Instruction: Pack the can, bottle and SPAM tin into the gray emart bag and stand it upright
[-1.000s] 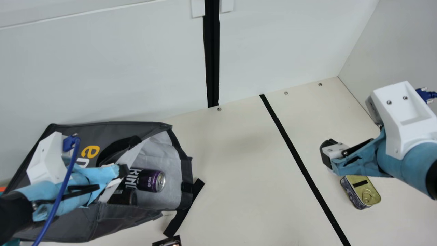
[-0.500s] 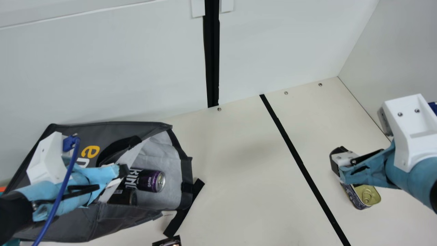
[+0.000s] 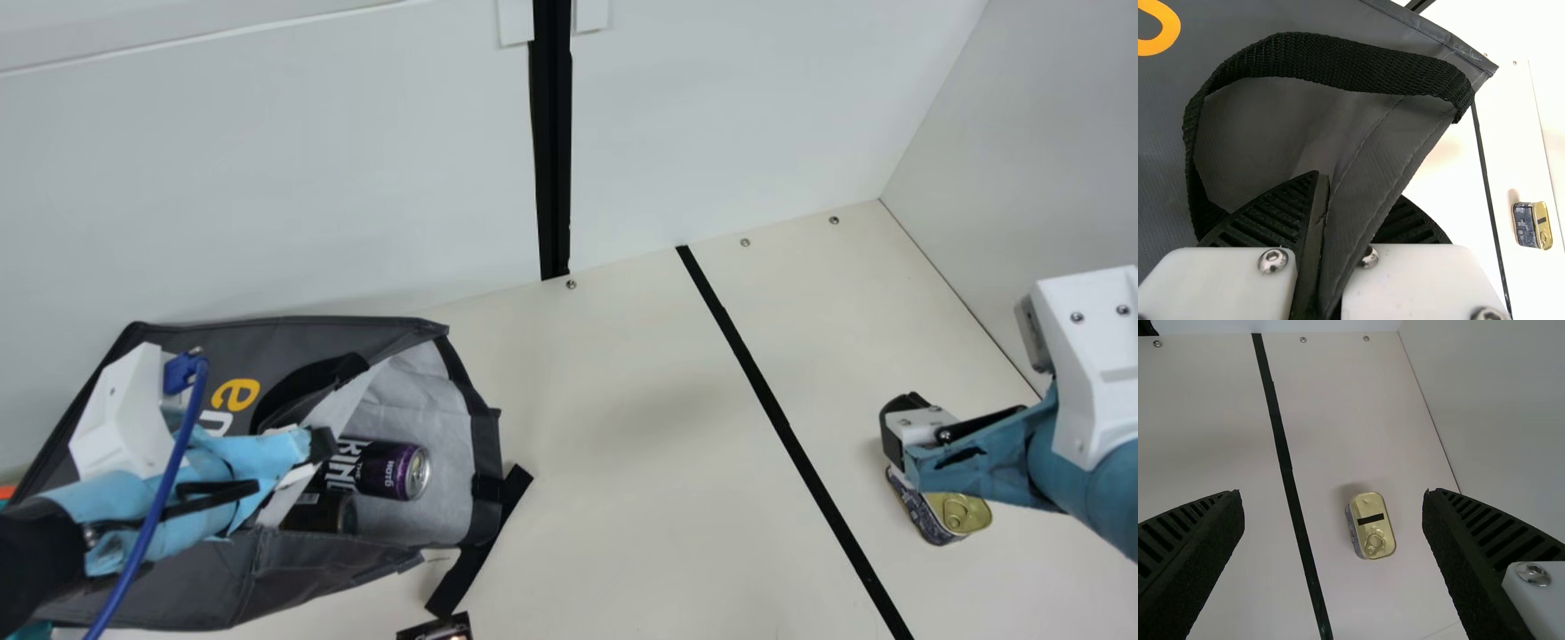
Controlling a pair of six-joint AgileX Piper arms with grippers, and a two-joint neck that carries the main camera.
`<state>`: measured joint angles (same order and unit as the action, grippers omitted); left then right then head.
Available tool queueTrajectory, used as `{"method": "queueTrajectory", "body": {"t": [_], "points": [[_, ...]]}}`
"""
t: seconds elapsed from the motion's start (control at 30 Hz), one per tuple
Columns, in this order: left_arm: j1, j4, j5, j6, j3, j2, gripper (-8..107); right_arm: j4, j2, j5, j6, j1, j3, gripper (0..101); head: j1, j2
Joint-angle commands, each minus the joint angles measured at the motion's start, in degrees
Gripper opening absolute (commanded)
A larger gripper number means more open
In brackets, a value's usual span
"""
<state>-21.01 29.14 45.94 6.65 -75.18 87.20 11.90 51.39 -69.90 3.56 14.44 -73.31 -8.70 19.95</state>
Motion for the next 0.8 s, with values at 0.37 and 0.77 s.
{"method": "queueTrajectory", "body": {"t": [0.37,0.77], "points": [[0.0,0.0,0.0,0.0,0.0,0.0,-8,-1.4,-0.5,0.0,0.8,2.6,0.2,95,-1.3,0.0],[0.0,0.0,0.0,0.0,0.0,0.0,-8,-2.5,-0.8,0.0,1.9,4.9,0.3,95,-1.3,0.0]]}}
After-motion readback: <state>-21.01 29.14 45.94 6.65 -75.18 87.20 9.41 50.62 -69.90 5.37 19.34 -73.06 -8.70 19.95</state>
